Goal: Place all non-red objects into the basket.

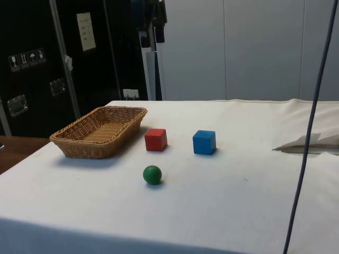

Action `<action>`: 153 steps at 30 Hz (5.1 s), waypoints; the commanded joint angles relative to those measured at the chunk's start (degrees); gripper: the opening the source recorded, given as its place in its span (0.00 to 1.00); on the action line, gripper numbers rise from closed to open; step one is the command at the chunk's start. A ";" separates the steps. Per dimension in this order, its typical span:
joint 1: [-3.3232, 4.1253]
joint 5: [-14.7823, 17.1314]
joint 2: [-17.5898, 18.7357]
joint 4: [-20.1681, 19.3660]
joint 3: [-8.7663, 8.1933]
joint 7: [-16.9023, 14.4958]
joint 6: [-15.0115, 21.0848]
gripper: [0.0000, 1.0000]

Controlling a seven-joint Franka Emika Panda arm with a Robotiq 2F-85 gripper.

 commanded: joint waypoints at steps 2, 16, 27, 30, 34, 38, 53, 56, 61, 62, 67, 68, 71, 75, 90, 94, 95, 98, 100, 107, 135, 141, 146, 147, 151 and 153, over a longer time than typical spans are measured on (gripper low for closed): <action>-0.11 -0.92 -1.32 -2.01 -0.06 0.40 2.29 1.00; -0.40 -2.06 -6.19 -11.34 -0.63 0.40 9.17 1.00; -0.52 -1.78 -7.85 -18.39 -0.86 1.15 14.09 1.00; -0.52 -1.66 -7.68 -19.37 -0.92 1.32 15.18 1.00; -0.40 -1.38 -6.99 -21.43 -1.09 1.55 17.59 1.00; -0.34 -1.26 -6.59 -22.29 -1.20 1.38 18.33 1.00; -0.29 -0.69 -2.35 -28.59 -1.60 1.32 28.93 1.00; -0.23 -0.34 -1.60 -29.74 -1.72 0.97 30.88 1.00; -0.06 0.46 -0.11 -31.40 -1.66 0.52 34.09 1.00; -0.06 0.80 0.23 -31.63 -1.66 0.34 34.66 1.00; 0.06 3.21 2.12 -32.20 -1.32 -1.03 36.90 1.00; 0.00 3.67 2.52 -32.20 -1.15 -1.32 37.24 1.00; -0.11 5.16 3.90 -32.09 -0.57 -2.06 38.16 1.00; -0.23 5.21 4.35 -31.97 -0.40 -2.06 38.33 1.00; -0.52 8.77 9.91 -32.31 1.09 -4.76 43.26 1.00; -0.63 8.88 11.06 -32.31 1.38 -4.81 44.46 1.00; -0.63 8.82 11.52 -32.31 1.43 -4.76 44.86 1.00; -0.69 8.59 13.18 -32.26 1.66 -4.58 46.41 1.00; -0.74 8.54 13.58 -32.26 1.78 -4.53 46.87 1.00; -0.86 8.02 16.39 -32.09 2.12 -4.13 50.02 1.00; -0.40 6.93 17.02 -31.86 0.97 -3.67 49.79 0.25; -0.40 6.93 17.02 -31.86 0.97 -3.67 49.79 0.01; -0.40 6.82 16.79 -31.86 0.80 -3.55 49.62 0.02; -0.23 6.65 16.33 -31.97 0.52 -3.32 49.33 0.02; 0.06 5.90 14.21 -32.54 -0.52 -2.23 48.47 0.02; 0.11 5.79 13.75 -32.66 -0.63 -2.06 48.24 0.02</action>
